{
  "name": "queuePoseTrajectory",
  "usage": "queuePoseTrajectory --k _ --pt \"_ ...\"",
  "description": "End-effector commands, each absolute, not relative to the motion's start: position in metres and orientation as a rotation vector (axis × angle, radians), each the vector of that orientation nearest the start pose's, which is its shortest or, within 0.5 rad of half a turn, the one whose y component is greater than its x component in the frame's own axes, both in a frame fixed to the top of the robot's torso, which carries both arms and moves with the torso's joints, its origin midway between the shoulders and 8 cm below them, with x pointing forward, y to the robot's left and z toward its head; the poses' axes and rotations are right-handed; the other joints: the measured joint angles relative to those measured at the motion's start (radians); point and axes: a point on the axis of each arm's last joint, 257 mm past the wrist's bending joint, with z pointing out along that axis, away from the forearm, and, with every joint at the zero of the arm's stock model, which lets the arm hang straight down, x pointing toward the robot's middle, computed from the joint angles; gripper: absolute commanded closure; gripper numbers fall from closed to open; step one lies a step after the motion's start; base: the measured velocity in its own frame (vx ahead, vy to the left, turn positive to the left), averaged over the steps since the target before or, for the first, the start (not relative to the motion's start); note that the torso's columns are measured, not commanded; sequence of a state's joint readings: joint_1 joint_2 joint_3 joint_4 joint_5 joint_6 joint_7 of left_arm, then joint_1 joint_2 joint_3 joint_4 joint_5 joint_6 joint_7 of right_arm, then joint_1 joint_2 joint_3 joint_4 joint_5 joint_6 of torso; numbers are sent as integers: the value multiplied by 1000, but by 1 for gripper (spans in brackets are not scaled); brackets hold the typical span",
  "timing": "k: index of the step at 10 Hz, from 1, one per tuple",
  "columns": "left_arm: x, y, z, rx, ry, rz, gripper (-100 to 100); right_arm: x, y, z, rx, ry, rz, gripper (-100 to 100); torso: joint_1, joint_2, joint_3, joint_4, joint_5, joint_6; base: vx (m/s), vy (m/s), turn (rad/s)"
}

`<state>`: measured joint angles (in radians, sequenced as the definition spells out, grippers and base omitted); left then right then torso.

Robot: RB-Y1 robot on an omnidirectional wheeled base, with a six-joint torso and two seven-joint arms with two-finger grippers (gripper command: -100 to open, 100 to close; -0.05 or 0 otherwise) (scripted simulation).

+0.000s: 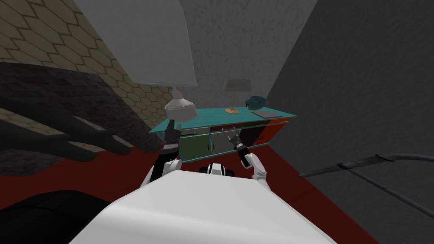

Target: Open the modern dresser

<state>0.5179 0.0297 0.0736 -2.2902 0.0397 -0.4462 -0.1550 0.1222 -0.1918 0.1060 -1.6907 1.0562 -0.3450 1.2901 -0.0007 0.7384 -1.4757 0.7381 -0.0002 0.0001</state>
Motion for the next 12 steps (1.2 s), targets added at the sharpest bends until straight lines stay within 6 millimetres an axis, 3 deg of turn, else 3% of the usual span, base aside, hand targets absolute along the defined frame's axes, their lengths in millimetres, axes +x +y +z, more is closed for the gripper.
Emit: queuePoseTrajectory --k 1,5,11,12 --pt "344 309 15 -637 688 -1091 0 493 -139 -213 -1017 1126 -495 -100 1 -1 -1 0 0 0 45 44 -48" --pt "344 309 15 -636 688 -1091 0 499 -115 -228 -1119 1079 -554 -100 1 0 0 0 0 0 38 32 -81" --pt "344 309 15 -636 688 -1091 0 506 -52 -232 -1178 1015 -577 -100 1 0 0 0 0 0 44 40 -95" --pt "344 309 15 -636 688 -1092 0 506 -59 -234 -1178 1022 -578 -100 1 0 0 0 0 0 13 17 -7"
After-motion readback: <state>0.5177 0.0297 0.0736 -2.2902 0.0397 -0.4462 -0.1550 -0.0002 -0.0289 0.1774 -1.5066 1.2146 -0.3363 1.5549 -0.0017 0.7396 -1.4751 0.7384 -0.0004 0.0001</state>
